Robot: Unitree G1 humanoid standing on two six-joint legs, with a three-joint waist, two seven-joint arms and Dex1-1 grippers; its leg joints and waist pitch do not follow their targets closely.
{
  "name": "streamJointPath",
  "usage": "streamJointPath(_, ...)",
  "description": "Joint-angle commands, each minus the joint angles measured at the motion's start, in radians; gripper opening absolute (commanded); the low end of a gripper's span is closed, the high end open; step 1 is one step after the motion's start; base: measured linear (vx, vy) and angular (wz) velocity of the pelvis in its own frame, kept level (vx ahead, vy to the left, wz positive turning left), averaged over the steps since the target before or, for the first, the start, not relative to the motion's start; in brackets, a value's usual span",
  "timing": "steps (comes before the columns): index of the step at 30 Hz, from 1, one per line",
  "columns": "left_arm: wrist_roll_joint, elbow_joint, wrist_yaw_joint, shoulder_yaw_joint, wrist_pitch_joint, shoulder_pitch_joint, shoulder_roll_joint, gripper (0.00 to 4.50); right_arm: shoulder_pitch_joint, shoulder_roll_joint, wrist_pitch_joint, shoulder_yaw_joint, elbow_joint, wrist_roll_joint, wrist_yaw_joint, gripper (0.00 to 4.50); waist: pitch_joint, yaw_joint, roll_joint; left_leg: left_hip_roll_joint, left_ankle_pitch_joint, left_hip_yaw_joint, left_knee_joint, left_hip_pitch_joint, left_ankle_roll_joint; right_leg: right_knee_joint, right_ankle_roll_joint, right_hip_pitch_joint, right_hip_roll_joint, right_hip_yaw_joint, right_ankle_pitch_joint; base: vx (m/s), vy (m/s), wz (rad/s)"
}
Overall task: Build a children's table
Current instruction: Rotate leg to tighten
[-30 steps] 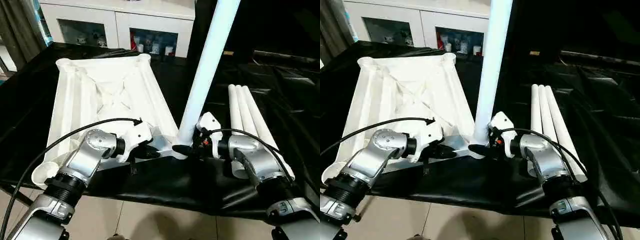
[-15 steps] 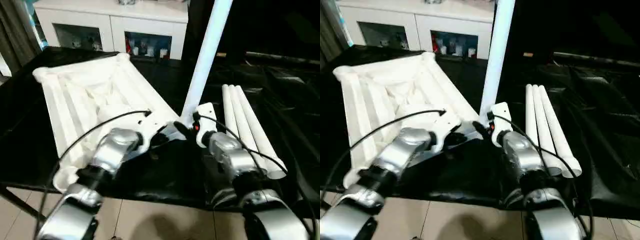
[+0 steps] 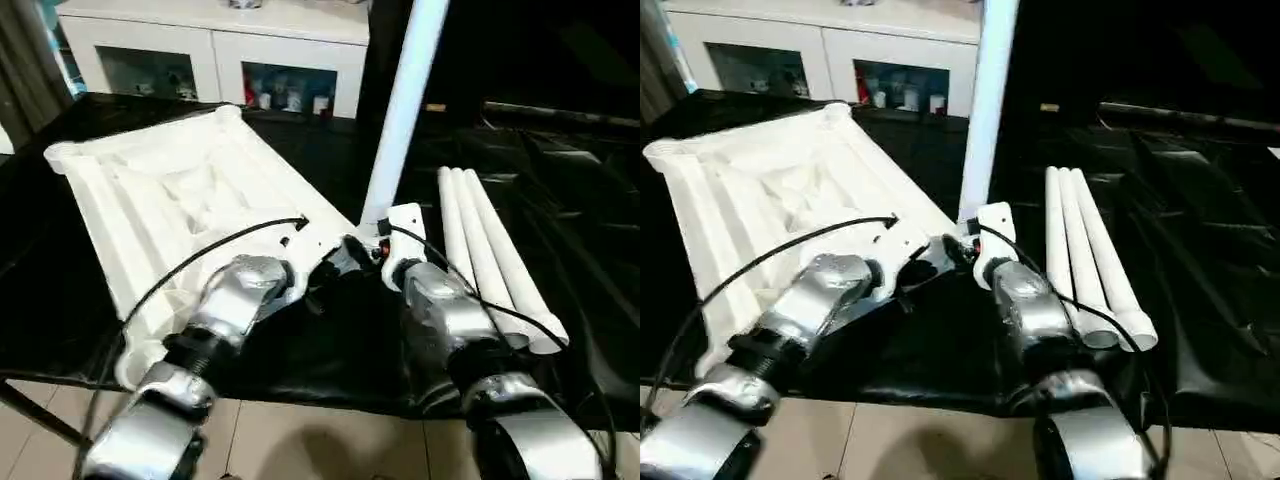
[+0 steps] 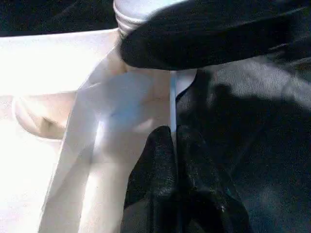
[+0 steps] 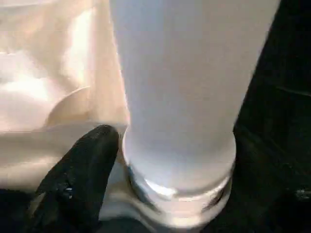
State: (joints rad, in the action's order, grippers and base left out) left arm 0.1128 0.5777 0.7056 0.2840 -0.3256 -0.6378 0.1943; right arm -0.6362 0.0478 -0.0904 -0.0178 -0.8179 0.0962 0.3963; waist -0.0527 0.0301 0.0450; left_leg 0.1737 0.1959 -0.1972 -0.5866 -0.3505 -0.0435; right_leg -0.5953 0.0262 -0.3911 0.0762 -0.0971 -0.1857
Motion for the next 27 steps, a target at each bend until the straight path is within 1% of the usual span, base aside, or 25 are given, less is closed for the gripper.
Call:
streamJointPath(1, -0.007, -0.005, 0.049, 0.012, 0.036, 0.03, 0.019, 0.0, 0.014, 0.016, -0.028, -0.039, 0.051, 0.018, 0.088, 3.94, 0.051, 0.006, 0.008, 0.066, 0.252, 0.039, 0.074, -0.002, 0.039, 0.102, 0.1, 0.033, 0.1, 0.067, -0.474, 0.0, 0.0, 0.0)
streamJointPath(2, -0.016, -0.025, 0.085, 0.012, 0.044, 0.042, 0.041, 0.0, 0.038, 0.052, -0.043, -0.062, 0.096, 0.016, 0.154, 3.94, 0.055, 0.01, 0.007, 0.068, 0.229, 0.038, 0.072, 0.002, 0.04, 0.097, 0.111, 0.034, 0.099, 0.069, -0.432, 0.0, 0.0, 0.0)
streamJointPath(3, -0.016, -0.025, 0.085, 0.012, 0.044, 0.042, 0.041, 0.0, 0.038, 0.052, -0.043, -0.062, 0.096, 0.016, 0.154, 3.94, 0.056, 0.011, 0.007, 0.069, 0.202, 0.036, 0.072, -0.001, 0.044, 0.088, 0.13, 0.036, 0.096, 0.069, -0.374, 0.0, 0.0, 0.0)
streamJointPath(4, -0.029, -0.056, 0.146, 0.021, 0.053, 0.061, 0.075, 0.0, 0.069, 0.101, -0.05, -0.088, 0.152, 0.007, 0.239, 3.94, 0.057, 0.014, 0.005, 0.071, 0.19, 0.034, 0.071, 0.001, 0.049, 0.084, 0.149, 0.034, 0.094, 0.068, -0.333, 0.0, 0.0, 0.0)
streamJointPath(5, -0.033, -0.065, 0.163, 0.025, 0.056, 0.066, 0.085, 0.0, 0.077, 0.114, -0.052, -0.092, 0.166, 0.005, 0.263, 3.94, 0.058, 0.016, 0.005, 0.073, 0.183, 0.034, 0.07, 0.0, 0.051, 0.079, 0.158, 0.037, 0.095, 0.069, -0.311, 0.0, 0.0, 0.0)
streamJointPath(6, -0.043, -0.085, 0.203, 0.033, 0.067, 0.078, 0.103, 0.0, 0.088, 0.132, -0.054, -0.096, 0.189, 0.01, 0.297, 3.94, 0.059, 0.013, 0.005, 0.072, 0.166, 0.032, 0.07, -0.003, 0.057, 0.074, 0.174, 0.037, 0.093, 0.07, -0.269, 0.0, 0.0, 0.0)
streamJointPath(7, -0.049, -0.095, 0.223, 0.037, 0.072, 0.084, 0.112, 0.0, 0.092, 0.141, -0.06, -0.099, 0.2, 0.014, 0.317, 3.94, 0.062, 0.015, 0.004, 0.071, 0.154, 0.032, 0.068, -0.004, 0.06, 0.07, 0.182, 0.04, 0.094, 0.069, -0.244, 0.0, 0.0, 0.0)
streamJointPath(8, -0.069, -0.133, 0.29, 0.049, 0.092, 0.103, 0.139, 0.0, 0.108, 0.172, -0.075, -0.113, 0.238, 0.021, 0.379, 3.94, 0.065, 0.014, -0.003, 0.069, 0.124, 0.03, 0.065, -0.005, 0.069, 0.063, 0.202, 0.042, 0.091, 0.07, -0.179, 0.0, 0.0, 0.0)
streamJointPath(9, -0.078, -0.157, 0.322, 0.056, 0.087, 0.113, 0.153, 0.0, 0.11, 0.188, -0.075, -0.123, 0.242, 0.014, 0.405, 3.94, 0.069, 0.015, -0.003, 0.072, 0.082, 0.03, 0.062, -0.006, 0.084, 0.05, 0.225, 0.046, 0.09, 0.07, -0.096, 0.0, 0.0, 0.0)
streamJointPath(10, -0.08, -0.168, 0.334, 0.06, 0.088, 0.117, 0.159, 0.0, 0.108, 0.195, -0.065, -0.128, 0.236, 0.004, 0.409, 3.94, 0.068, 0.015, -0.005, 0.073, 0.07, 0.029, 0.062, -0.005, 0.09, 0.047, 0.238, 0.044, 0.089, 0.07, -0.067, 0.0, 0.0, 0.0)
streamJointPath(11, -0.08, -0.174, 0.342, 0.063, 0.089, 0.12, 0.163, 0.0, 0.107, 0.201, -0.061, -0.133, 0.236, 0.0, 0.411, 3.94, 0.069, 0.016, -0.006, 0.07, 0.065, 0.025, 0.058, -0.002, 0.103, 0.044, 0.264, 0.043, 0.088, 0.069, -0.029, 0.0, 0.0, 0.0)
streamJointPath(13, -0.079, -0.177, 0.345, 0.062, 0.086, 0.122, 0.164, 0.0, 0.103, 0.203, -0.061, -0.133, 0.231, 0.0, 0.409, 3.94, 0.067, 0.016, -0.006, 0.071, 0.068, 0.024, 0.059, -0.002, 0.104, 0.046, 0.269, 0.042, 0.088, 0.07, -0.033, 0.0, 0.0, 0.0)
streamJointPath(14, -0.078, -0.177, 0.346, 0.059, 0.083, 0.123, 0.163, 0.0, 0.102, 0.205, -0.067, -0.133, 0.234, 0.004, 0.409, 3.94, 0.064, 0.019, -0.007, 0.072, 0.092, 0.025, 0.061, -0.001, 0.089, 0.05, 0.265, 0.043, 0.09, 0.07, -0.073, 0.0, 0.0, 0.0)
streamJointPath(15, -0.078, -0.177, 0.346, 0.059, 0.083, 0.124, 0.162, 0.0, 0.101, 0.204, -0.066, -0.132, 0.234, 0.006, 0.41, 3.94, 0.064, 0.019, -0.007, 0.072, 0.092, 0.025, 0.061, -0.001, 0.089, 0.05, 0.265, 0.043, 0.09, 0.07, -0.073, 0.0, 0.0, 0.0)
streamJointPath(18, -0.081, -0.187, 0.35, 0.061, 0.081, 0.128, 0.164, 0.0, 0.099, 0.202, -0.062, -0.135, 0.246, 0.014, 0.434, 3.94, 0.062, 0.022, -0.004, 0.073, 0.141, 0.026, 0.064, 0.001, 0.053, 0.058, 0.241, 0.043, 0.091, 0.071, -0.149, 0.0, 0.0, 0.0)
streamJointPath(19, -0.081, -0.187, 0.35, 0.061, 0.081, 0.128, 0.164, 0.0, 0.099, 0.202, -0.062, -0.135, 0.246, 0.014, 0.434, 3.94, 0.062, 0.023, -0.004, 0.073, 0.141, 0.027, 0.064, 0.001, 0.05, 0.057, 0.238, 0.044, 0.092, 0.072, -0.151, 0.0, 0.0, 0.0)
streamJointPath(20, -0.082, -0.193, 0.354, 0.061, 0.079, 0.131, 0.167, 0.0, 0.102, 0.205, -0.067, -0.138, 0.255, 0.012, 0.442, 3.94, 0.062, 0.024, -0.005, 0.073, 0.136, 0.026, 0.064, 0.002, 0.048, 0.057, 0.235, 0.043, 0.091, 0.072, -0.147, 0.0, 0.0, 0.0)
streamJointPath(21, -0.082, -0.194, 0.356, 0.061, 0.079, 0.133, 0.168, 0.0, 0.103, 0.206, -0.067, -0.14, 0.256, 0.011, 0.446, 3.94, 0.063, 0.025, -0.002, 0.072, 0.126, 0.026, 0.063, 0.0, 0.051, 0.055, 0.233, 0.045, 0.092, 0.072, -0.138, 0.0, 0.0, 0.0)
streamJointPath(23, -0.084, -0.2, 0.36, 0.062, 0.077, 0.137, 0.172, 0.0, 0.104, 0.208, -0.066, -0.145, 0.256, 0.009, 0.454, 3.94, 0.064, 0.026, -0.003, 0.073, 0.105, 0.027, 0.062, 0.0, 0.057, 0.052, 0.235, 0.045, 0.091, 0.072, -0.12, 0.0, 0.0, 0.0)
streamJointPath(25, -0.083, -0.202, 0.363, 0.062, 0.076, 0.138, 0.174, 0.0, 0.104, 0.211, -0.06, -0.149, 0.251, 0.006, 0.46, 3.68, 0.064, 0.025, -0.002, 0.071, 0.095, 0.026, 0.061, -0.001, 0.062, 0.05, 0.238, 0.045, 0.09, 0.071, -0.108, 0.0, 0.0, 0.0)
streamJointPath(26, -0.082, -0.201, 0.364, 0.062, 0.075, 0.14, 0.174, 0.0, 0.105, 0.212, -0.057, -0.152, 0.247, 0.005, 0.468, 3.68, 0.065, 0.025, -0.001, 0.071, 0.096, 0.026, 0.06, -0.001, 0.064, 0.05, 0.239, 0.046, 0.09, 0.072, -0.109, 0.0, 0.0, 0.0)
streamJointPath(27, -0.081, -0.201, 0.364, 0.062, 0.075, 0.141, 0.175, 0.0, 0.105, 0.212, -0.057, -0.153, 0.246, 0.005, 0.469, 3.61, 0.066, 0.026, 0.002, 0.07, 0.093, 0.026, 0.059, -0.002, 0.066, 0.049, 0.238, 0.047, 0.092, 0.072, -0.111, 0.0, 0.0, 0.0)
